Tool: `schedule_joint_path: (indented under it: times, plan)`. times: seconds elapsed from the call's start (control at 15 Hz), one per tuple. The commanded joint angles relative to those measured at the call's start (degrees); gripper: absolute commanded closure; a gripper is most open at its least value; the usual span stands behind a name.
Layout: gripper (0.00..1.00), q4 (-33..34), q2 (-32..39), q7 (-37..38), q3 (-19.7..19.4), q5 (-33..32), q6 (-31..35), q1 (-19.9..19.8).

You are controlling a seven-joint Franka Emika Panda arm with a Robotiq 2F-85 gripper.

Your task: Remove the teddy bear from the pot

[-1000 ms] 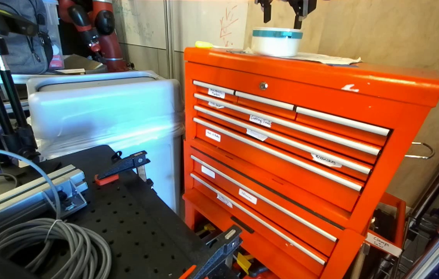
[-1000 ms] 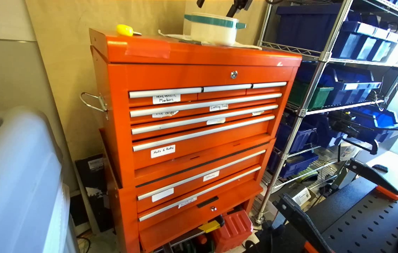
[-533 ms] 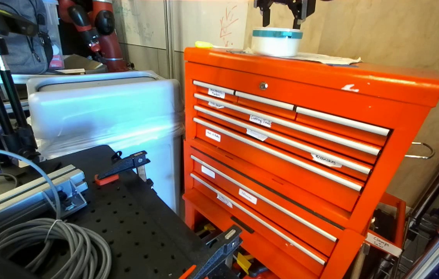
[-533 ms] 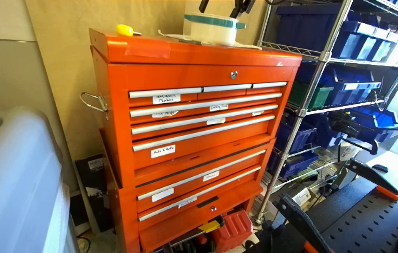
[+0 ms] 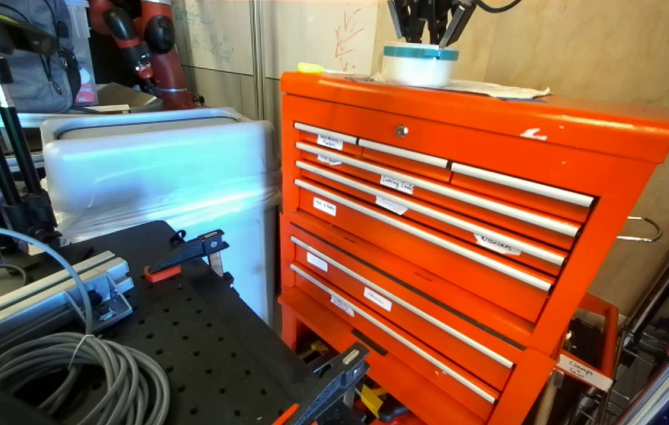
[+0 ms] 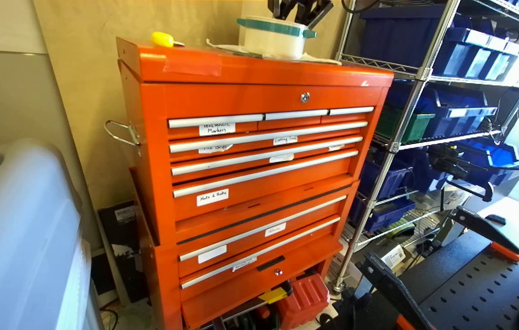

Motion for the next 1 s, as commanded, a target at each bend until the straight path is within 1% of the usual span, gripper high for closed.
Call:
schedule_joint_path:
  times: [0.0, 0.07, 0.13, 0.33, 0.4, 0.67, 0.8, 0.93]
  plan:
    - [0.95, 2.31, 1.49, 1.96, -0.94, -3.43, -2.03, 0.91]
    - [0.99, 2.48, 1.59, 2.23, -1.04, -4.17, -2.14, 1.12]
    - [1.0, 2.54, 1.63, 2.46, -1.11, -4.87, -2.2, 1.29]
    - [0.98, 2.86, 1.39, 2.39, -0.95, -6.24, -2.87, 1.52]
    - [0.99, 3.06, 1.19, 2.23, -0.89, -6.58, -3.35, 1.56]
    - [0.98, 4.6, 0.38, 1.16, -0.64, -7.47, -6.41, 1.51]
    - [0.98, 5.72, -0.13, -0.14, -0.16, -6.82, -7.51, 1.09]
    - [0.98, 6.89, -0.33, -0.54, -0.07, -6.55, -6.93, 0.99]
